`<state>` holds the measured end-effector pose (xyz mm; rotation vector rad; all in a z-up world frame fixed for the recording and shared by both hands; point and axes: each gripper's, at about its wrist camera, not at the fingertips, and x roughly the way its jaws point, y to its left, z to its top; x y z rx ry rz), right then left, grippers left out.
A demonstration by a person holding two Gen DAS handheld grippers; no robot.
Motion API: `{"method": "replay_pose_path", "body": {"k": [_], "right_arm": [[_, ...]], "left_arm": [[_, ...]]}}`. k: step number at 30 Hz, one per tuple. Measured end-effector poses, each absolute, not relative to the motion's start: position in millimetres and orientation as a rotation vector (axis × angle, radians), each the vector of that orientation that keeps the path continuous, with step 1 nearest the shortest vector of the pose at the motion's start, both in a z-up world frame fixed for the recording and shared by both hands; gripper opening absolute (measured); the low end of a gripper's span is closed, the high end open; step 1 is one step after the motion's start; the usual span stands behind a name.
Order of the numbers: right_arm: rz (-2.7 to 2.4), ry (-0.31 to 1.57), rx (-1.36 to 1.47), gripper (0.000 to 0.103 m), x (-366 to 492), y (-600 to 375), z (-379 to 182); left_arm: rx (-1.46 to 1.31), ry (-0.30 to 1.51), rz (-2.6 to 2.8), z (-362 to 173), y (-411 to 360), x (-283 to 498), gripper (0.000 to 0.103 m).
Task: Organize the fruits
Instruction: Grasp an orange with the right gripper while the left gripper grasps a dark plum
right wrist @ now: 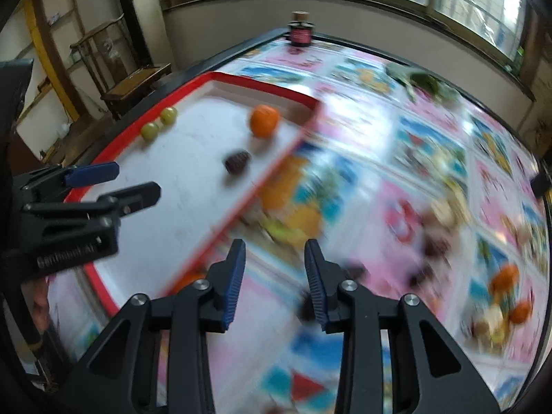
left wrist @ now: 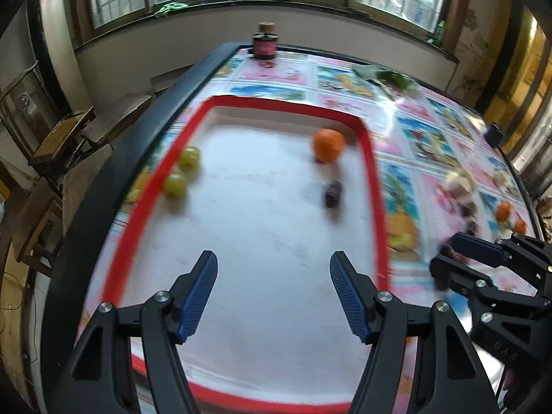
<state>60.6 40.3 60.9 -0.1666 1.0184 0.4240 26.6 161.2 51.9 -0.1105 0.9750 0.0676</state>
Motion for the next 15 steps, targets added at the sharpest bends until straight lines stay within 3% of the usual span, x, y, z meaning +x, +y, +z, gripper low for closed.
{"method": "replay_pose_path", "body": {"k": [15], "right_arm": [[0.126,1.067,0.008,0.037,-8,-176,46]], "left_arm": [[0.018,0.978,-0.114,46,16,28,0.068]]}}
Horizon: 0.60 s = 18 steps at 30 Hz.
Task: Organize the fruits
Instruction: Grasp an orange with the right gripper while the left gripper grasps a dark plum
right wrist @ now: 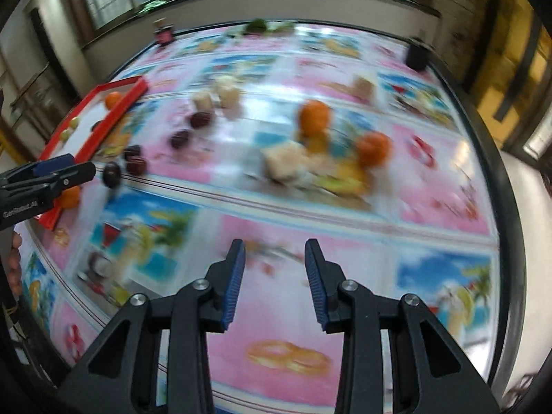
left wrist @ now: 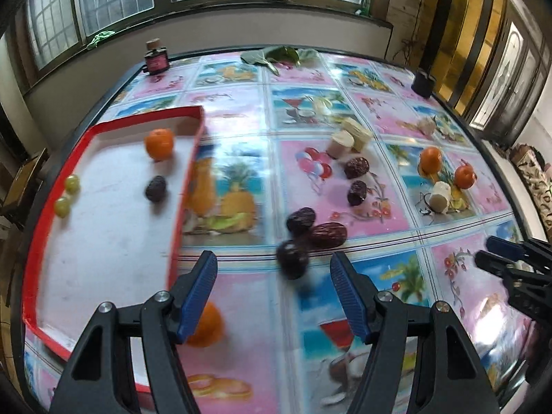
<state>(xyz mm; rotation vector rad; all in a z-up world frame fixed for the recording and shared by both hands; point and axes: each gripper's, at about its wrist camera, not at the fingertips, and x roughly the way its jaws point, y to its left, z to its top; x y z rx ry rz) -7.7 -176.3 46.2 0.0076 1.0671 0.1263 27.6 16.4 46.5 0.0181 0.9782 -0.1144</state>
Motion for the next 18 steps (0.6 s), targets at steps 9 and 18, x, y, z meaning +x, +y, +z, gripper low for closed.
{"method": "replay_pose_path", "body": {"k": [9,18], "right_arm": [[0.141,1.064,0.096,0.037,-7,-219,38],[0.129,1.022,0.146,0.037,42,-243,37]], "left_arm": [[0.023,1.022,-0.088,20,8,42,0.041],[0.028,1.008,-0.080,16,3,41,0.024]]}}
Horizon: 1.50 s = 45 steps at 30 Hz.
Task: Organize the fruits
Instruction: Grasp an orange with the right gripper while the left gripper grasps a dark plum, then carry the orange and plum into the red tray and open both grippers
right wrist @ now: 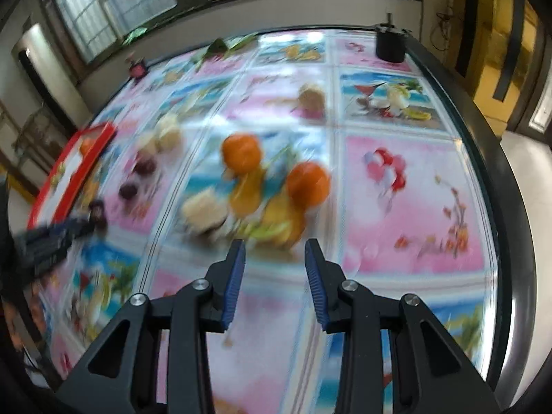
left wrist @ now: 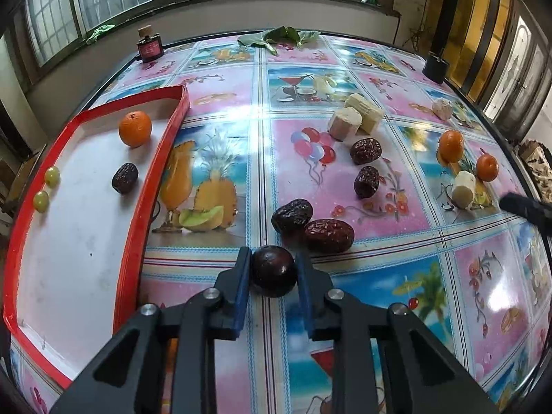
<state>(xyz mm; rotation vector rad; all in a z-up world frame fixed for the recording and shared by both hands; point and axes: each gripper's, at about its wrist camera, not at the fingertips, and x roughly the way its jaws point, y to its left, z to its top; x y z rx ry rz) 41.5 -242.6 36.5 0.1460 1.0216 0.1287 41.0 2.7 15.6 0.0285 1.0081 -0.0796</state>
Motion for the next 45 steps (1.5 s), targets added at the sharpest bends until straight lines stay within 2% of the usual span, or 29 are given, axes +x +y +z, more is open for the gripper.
{"method": "replay_pose_path", "body": {"k": [9,11,14,29,45], "right_arm": [[0.100,1.033,0.080,0.037,91,-248,24],[0.099,1.031,0.062,0.032,95,-247,24],[0.094,1.025,0.003,0.032,93,-242,25],[0.110,1.015,0.006,0.032,18,-237,36],[0.157,1.045,0.059,0.032,-44,-182,39]], "left_arm": [[0.025,1.002,-0.066,16,1,41,0.024],[0.018,1.000,-0.069,16,1,41,0.024],[0.002,0.994,-0.078,16,4,40,0.024],[0.005,1.000,-0.164,20,3,9,0.024],[0.014,1.000,-0.301,35,-9,-43,0.024]]}}
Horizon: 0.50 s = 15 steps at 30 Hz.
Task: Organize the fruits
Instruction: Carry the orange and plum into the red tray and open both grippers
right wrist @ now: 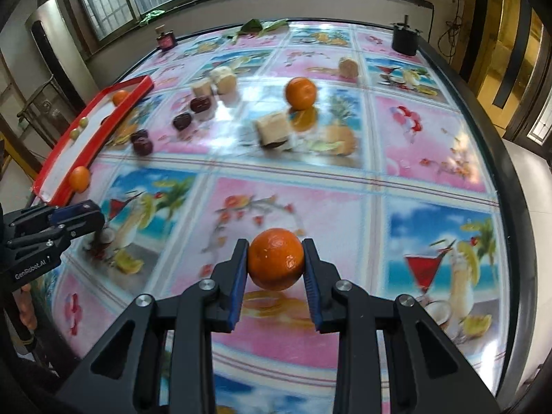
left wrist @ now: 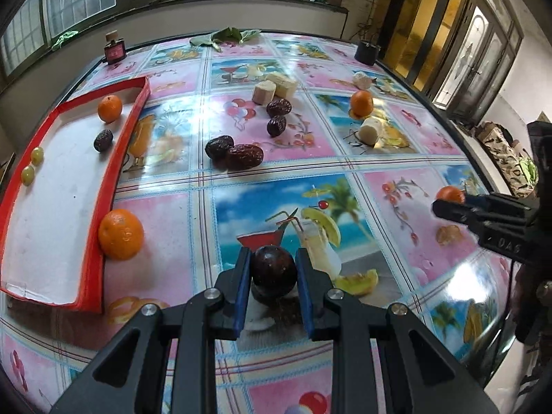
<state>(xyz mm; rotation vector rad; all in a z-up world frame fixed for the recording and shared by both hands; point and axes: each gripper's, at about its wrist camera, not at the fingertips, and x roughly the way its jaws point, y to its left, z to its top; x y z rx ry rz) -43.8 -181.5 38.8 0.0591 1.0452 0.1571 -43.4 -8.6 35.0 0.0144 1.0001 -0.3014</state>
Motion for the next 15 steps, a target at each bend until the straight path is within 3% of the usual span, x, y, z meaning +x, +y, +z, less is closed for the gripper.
{"method": "replay_pose_path", "body": {"k": [15], "right_arm": [[0.348,1.020,-0.060,0.032,-10,-55,57]], "left_arm": [[-0.055,0.928,-0.252,65,62,-31,0.024]]}}
